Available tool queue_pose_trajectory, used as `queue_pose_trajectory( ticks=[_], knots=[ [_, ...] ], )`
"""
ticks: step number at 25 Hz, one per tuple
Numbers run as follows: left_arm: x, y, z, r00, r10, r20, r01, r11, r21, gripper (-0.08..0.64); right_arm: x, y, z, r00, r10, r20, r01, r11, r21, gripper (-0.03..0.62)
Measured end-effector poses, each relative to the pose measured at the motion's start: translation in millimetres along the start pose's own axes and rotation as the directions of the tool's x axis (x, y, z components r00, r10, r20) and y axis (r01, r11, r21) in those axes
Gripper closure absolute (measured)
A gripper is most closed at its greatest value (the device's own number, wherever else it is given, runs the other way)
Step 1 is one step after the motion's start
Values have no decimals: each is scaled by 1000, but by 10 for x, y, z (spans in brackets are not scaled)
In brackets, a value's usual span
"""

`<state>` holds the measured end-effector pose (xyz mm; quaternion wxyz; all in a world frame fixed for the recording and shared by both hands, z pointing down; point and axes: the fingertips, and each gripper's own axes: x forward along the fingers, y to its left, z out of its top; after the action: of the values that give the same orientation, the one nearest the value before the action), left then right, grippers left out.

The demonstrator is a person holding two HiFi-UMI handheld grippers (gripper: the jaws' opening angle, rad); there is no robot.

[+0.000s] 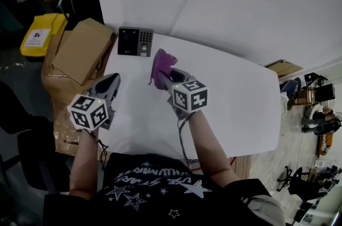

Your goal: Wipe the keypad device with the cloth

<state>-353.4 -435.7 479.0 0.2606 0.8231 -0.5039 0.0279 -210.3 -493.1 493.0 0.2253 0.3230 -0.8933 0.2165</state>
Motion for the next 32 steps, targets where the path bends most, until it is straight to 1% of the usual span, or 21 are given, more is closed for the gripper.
queue_pose_trajectory(
  ticks=[5,10,14,22,25,32],
  knots=[
    [80,340,110,1000,11,12,-11,1000,-17,551,456,72,219,999,24,-25,-25,999,-39,495],
    [156,747,167,999,42,23,-41,998,-44,551,861,165,304,998,41,-41,-43,998,-47,495],
    [221,948,170,998,50,29,-49,997,-61,551,1163,255,375,996,68,-53,-71,995,-63,495],
    [295,1233,193,997,61,36,-57,994,-90,551,1716,449,602,991,124,-55,-129,988,-90,495],
    [315,1284,177,997,65,35,-61,993,-99,551,1884,475,601,988,138,-72,-145,985,-95,495],
    [357,1338,102,997,71,24,-68,991,-116,551,2072,303,451,989,104,-101,-110,992,-57,495]
  ],
)
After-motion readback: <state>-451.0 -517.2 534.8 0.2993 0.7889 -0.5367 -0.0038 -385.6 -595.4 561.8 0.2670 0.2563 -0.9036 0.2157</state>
